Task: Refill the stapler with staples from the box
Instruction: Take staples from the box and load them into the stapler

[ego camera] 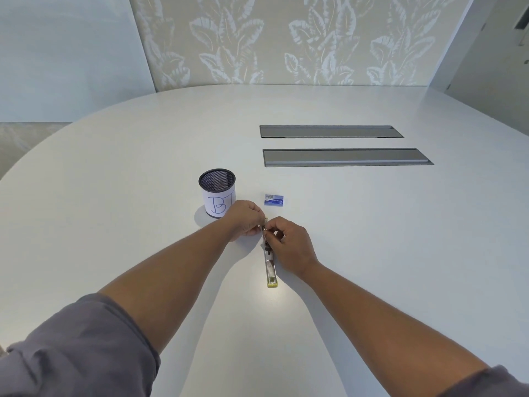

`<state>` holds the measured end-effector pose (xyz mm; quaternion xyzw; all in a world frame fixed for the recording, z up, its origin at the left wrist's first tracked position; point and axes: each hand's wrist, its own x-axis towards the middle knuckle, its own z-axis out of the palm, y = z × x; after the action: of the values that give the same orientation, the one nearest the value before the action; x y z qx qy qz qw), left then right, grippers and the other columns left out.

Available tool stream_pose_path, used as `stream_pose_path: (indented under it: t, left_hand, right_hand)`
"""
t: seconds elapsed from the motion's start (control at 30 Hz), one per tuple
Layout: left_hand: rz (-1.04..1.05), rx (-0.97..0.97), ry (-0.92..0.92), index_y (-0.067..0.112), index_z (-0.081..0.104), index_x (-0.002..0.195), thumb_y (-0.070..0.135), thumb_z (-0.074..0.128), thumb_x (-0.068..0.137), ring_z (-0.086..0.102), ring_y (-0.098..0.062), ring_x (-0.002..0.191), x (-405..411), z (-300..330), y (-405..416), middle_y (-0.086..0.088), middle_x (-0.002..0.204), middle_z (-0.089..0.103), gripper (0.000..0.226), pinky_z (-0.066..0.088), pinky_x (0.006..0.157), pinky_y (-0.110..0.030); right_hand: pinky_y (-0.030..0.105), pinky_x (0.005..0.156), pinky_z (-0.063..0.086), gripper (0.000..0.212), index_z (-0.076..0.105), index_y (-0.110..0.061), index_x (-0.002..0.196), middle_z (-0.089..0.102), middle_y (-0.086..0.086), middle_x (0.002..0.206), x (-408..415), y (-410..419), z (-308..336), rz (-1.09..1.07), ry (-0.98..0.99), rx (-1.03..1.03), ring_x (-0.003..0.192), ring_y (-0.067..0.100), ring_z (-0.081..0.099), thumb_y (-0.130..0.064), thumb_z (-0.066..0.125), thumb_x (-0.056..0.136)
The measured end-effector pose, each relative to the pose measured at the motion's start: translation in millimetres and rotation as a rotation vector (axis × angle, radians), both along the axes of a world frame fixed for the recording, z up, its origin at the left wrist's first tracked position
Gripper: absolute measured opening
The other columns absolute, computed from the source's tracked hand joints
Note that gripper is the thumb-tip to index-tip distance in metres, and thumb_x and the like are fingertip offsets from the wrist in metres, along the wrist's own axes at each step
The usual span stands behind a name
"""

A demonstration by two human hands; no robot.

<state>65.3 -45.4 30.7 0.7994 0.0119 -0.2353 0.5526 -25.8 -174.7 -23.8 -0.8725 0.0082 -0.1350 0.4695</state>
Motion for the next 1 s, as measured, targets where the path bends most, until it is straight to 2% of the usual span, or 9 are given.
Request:
stream_pose_path:
  t: [0.1, 0.2, 0.3, 0.4, 0.5, 0.57, 0.63, 0.77, 1.0]
  left_hand:
    - [0.018, -0.007, 0.004, 0.009, 0.065, 0.079, -0.009, 0.067, 0.081, 0.06, -0.017, 0.062, -1, 0, 0, -0.009, 0.07, 0.062, 0.018, 0.055, 0.048, -0.02]
    - [0.034, -0.024, 0.018, 0.009, 0.065, 0.078, -0.009, 0.069, 0.08, 0.06, -0.018, 0.062, 0, -1, -1, -0.009, 0.07, 0.062, 0.018, 0.055, 0.048, -0.02]
    - [0.038, -0.031, 0.023, 0.009, 0.065, 0.077, -0.009, 0.069, 0.08, 0.06, -0.018, 0.061, 1, -1, -1, -0.009, 0.069, 0.061, 0.019, 0.057, 0.052, -0.02]
    - [0.042, -0.029, 0.03, 0.009, 0.065, 0.074, -0.009, 0.07, 0.079, 0.06, -0.018, 0.06, 2, -1, -1, -0.008, 0.068, 0.062, 0.019, 0.057, 0.053, -0.021]
    - [0.043, -0.026, 0.039, 0.009, 0.066, 0.073, -0.009, 0.072, 0.078, 0.06, -0.018, 0.061, 2, -2, 0, -0.008, 0.068, 0.063, 0.02, 0.057, 0.052, -0.02]
    - [0.045, -0.034, 0.047, 0.008, 0.066, 0.075, -0.009, 0.073, 0.078, 0.059, -0.018, 0.062, 2, -1, 0, -0.008, 0.069, 0.063, 0.019, 0.056, 0.05, -0.02]
    - [0.051, -0.047, 0.054, 0.007, 0.067, 0.077, -0.009, 0.073, 0.079, 0.059, -0.017, 0.062, 2, -1, 0, -0.008, 0.069, 0.063, 0.017, 0.056, 0.048, -0.019]
    - [0.053, -0.083, 0.066, 0.004, 0.069, 0.085, -0.008, 0.073, 0.079, 0.061, -0.016, 0.064, 2, -3, 1, -0.009, 0.074, 0.067, 0.015, 0.055, 0.049, -0.019]
    - [0.027, -0.085, 0.023, 0.006, 0.068, 0.084, -0.005, 0.074, 0.083, 0.061, -0.016, 0.065, 1, -8, 4, -0.01, 0.074, 0.065, 0.011, 0.058, 0.06, -0.022]
  right_hand:
    - [0.032, 0.067, 0.053, 0.008, 0.064, -0.038, 0.086, 0.067, -0.014, 0.08, 2, 2, 1, -0.018, -0.015, -0.013, 0.066, 0.011, 0.061, -0.03, 0.061, 0.087]
    - [0.027, 0.072, 0.047, 0.012, 0.069, -0.03, 0.092, 0.063, -0.015, 0.091, 5, 1, -1, -0.026, -0.031, -0.072, 0.08, 0.008, 0.058, -0.02, 0.064, 0.089]
    - [0.031, 0.079, 0.049, 0.011, 0.072, -0.024, 0.097, 0.064, -0.007, 0.099, 8, 0, 2, -0.039, 0.009, -0.11, 0.089, 0.011, 0.057, -0.019, 0.064, 0.09]
    - [0.037, 0.079, 0.051, 0.013, 0.074, -0.021, 0.097, 0.067, 0.0, 0.094, 9, 0, 6, -0.029, 0.067, -0.163, 0.088, 0.017, 0.06, -0.02, 0.062, 0.091]
    - [0.041, 0.077, 0.052, 0.016, 0.073, -0.015, 0.084, 0.067, 0.005, 0.086, 9, -1, 11, -0.011, 0.08, -0.19, 0.087, 0.022, 0.061, -0.02, 0.061, 0.093]
    - [0.044, 0.075, 0.051, 0.026, 0.062, -0.021, 0.067, 0.062, 0.005, 0.076, 7, -1, 12, -0.003, 0.075, -0.219, 0.084, 0.023, 0.059, -0.02, 0.058, 0.092]
    - [0.043, 0.073, 0.05, 0.031, 0.055, -0.028, 0.062, 0.059, 0.005, 0.073, 5, 1, 11, -0.009, 0.042, -0.248, 0.081, 0.022, 0.057, -0.021, 0.057, 0.092]
    - [0.034, 0.067, 0.045, 0.019, 0.078, -0.02, 0.089, 0.058, 0.005, 0.078, 2, 5, 3, -0.047, -0.017, -0.251, 0.078, 0.02, 0.056, -0.024, 0.06, 0.092]
    - [0.034, 0.07, 0.048, 0.024, 0.076, -0.023, 0.106, 0.061, 0.002, 0.083, 5, 5, -2, -0.079, -0.02, -0.246, 0.083, 0.021, 0.059, -0.029, 0.061, 0.088]
